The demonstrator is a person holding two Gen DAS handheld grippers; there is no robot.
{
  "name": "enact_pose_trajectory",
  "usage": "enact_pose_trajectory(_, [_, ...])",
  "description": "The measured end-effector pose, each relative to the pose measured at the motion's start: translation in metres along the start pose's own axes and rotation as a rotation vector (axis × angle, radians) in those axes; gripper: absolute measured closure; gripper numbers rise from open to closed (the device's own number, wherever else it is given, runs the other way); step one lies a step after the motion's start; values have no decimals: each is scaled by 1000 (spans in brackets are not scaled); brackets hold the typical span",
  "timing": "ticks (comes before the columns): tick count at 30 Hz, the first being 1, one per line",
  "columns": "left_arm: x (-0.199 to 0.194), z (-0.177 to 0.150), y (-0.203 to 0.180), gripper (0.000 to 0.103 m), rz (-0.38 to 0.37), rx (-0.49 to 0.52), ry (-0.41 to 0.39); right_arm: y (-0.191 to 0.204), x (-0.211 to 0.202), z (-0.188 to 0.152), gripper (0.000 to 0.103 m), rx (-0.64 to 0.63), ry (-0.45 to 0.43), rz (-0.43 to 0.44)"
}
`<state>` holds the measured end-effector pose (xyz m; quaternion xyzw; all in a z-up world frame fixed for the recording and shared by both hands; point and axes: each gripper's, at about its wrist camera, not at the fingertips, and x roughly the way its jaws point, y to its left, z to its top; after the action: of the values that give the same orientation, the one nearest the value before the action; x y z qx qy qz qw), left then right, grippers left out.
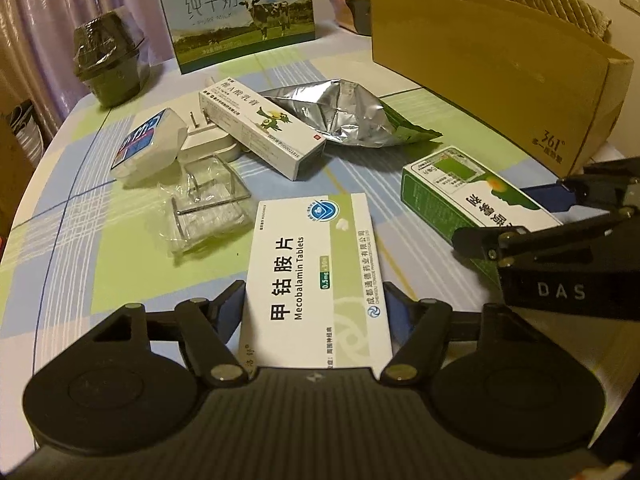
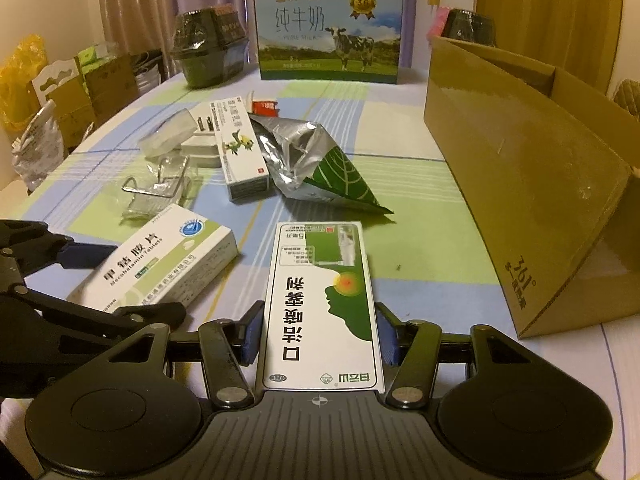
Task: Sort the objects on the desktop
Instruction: 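Grasp the white Mecobalamin box with the left tool while right holds green box, then carry both boxes to the cardboard box and release them inside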
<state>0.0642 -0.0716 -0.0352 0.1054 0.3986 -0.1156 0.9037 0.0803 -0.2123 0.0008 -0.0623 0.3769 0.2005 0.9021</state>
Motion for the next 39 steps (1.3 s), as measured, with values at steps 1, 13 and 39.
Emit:
enact_pose_trajectory(1, [-2, 0, 1, 36, -2, -14, -2, 0, -2, 0, 50, 0, -9, 0])
enact_pose_trajectory(13, [-37, -1, -1, 36, -8, -50, -53, 1, -30, -3, 50, -1, -58, 6])
enact_pose_trajectory(39, [-40, -8, 2, 36, 3, -80, -42, 1, -13, -8, 50, -14, -24, -6])
